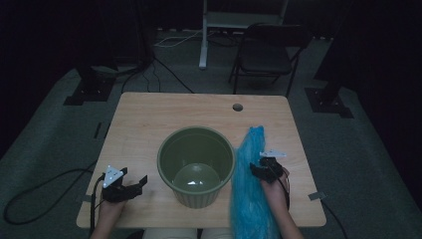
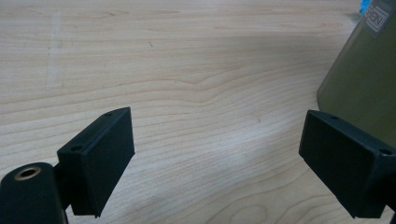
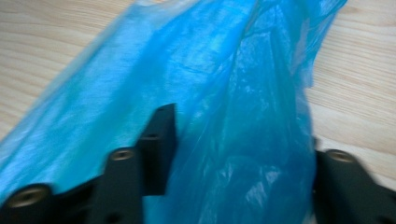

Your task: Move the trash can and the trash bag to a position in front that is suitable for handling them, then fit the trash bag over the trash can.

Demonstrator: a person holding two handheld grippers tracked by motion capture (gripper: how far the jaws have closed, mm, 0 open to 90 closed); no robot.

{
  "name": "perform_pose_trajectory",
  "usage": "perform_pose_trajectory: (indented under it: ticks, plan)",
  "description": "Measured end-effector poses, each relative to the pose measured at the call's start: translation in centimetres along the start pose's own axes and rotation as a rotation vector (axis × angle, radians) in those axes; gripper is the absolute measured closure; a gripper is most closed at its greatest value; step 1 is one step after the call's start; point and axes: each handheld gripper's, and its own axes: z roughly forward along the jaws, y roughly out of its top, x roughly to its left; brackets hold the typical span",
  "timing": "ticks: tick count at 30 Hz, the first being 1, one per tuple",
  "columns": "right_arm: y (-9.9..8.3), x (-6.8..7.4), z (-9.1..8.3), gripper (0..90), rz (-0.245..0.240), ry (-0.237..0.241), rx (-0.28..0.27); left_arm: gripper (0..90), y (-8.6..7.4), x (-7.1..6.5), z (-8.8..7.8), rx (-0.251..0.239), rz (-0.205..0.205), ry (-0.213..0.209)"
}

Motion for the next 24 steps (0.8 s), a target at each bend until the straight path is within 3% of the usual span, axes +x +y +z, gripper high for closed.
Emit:
perform_pose_trajectory:
  ticks: [1, 2, 4, 7, 10, 12, 18, 22, 24]
  plan:
    - [0.0, 0.2, 0.0, 50.7, -0.012, 0.01, -0.004, 10.9, 0.0, 0.0, 0.0, 0.0, 0.0, 0.0]
    - [0.2, 0.4, 0.1, 66.9, -0.021, 0.022, -0.009, 10.9, 0.0, 0.0, 0.0, 0.002, 0.007, 0.0]
    - [0.3, 0.6, 0.3, 78.0, -0.026, 0.032, -0.018, 10.9, 0.1, 0.0, 0.0, 0.001, 0.011, 0.0]
    - [0.5, 0.5, 0.5, 88.4, -0.027, 0.055, -0.018, 10.9, 0.1, 0.1, -0.1, -0.003, 0.0, 0.0]
    - [0.4, 0.0, 0.4, 89.7, 0.011, 0.111, -0.01, 10.9, 0.1, 0.4, 0.0, -0.006, -0.009, 0.002]
    - [0.4, -0.6, -0.3, 89.8, 0.029, 0.116, -0.031, 10.9, 0.1, 0.6, -0.1, -0.007, -0.014, 0.005]
    - [1.1, -2.7, -4.0, 90.0, 0.124, 0.168, -0.145, 10.9, 0.1, 0.8, -0.3, -0.004, -0.013, 0.016]
    - [1.6, -3.3, -6.0, 89.9, 0.14, 0.178, -0.208, 10.9, 0.2, 0.7, -0.4, -0.007, -0.012, 0.019]
    - [2.2, -3.6, -7.9, 89.9, 0.155, 0.199, -0.265, 10.9, 0.1, 0.6, -0.2, -0.002, -0.015, 0.016]
